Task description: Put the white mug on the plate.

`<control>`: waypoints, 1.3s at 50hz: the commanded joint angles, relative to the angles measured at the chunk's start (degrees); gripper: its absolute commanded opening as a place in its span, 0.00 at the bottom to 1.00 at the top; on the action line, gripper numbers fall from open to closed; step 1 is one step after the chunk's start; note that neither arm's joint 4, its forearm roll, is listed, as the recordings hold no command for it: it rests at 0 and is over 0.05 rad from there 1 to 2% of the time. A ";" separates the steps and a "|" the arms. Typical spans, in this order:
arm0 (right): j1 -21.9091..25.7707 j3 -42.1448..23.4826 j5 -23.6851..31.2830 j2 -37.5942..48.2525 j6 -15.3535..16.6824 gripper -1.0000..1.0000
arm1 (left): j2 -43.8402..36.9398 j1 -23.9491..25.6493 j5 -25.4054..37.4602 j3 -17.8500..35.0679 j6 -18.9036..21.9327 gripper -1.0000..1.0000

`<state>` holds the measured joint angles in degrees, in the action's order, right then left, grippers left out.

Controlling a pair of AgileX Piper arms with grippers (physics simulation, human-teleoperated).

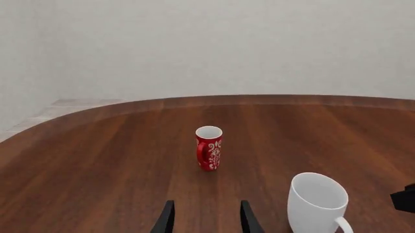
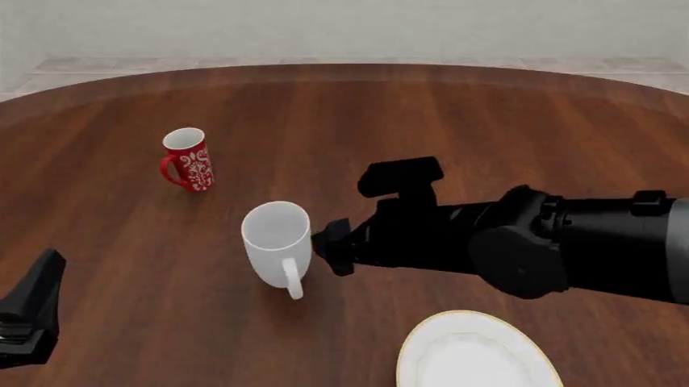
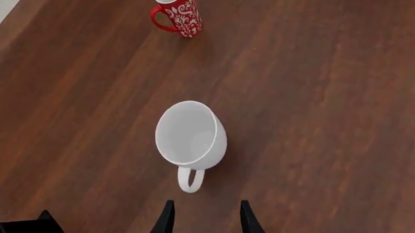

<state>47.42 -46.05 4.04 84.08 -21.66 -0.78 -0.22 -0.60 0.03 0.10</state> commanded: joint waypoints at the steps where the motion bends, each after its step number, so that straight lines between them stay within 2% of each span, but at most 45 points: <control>1: 0.68 -0.38 -2.03 3.06 -0.37 1.00 | 0.04 0.01 0.03 -0.01 -0.01 1.00; 17: 1.24 -1.14 -4.09 6.44 -0.93 1.00 | 0.04 0.01 0.04 -0.01 -0.01 1.00; 41: 3.60 -1.63 -7.04 10.37 -3.54 1.00 | 0.05 -0.01 0.04 -0.01 0.00 1.00; 65: 4.36 -3.35 -8.86 14.15 -4.37 1.00 | 0.03 -0.01 0.03 -0.01 0.01 1.00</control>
<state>51.47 -48.78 -3.95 96.64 -25.66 -0.75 -0.22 -0.56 0.02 0.11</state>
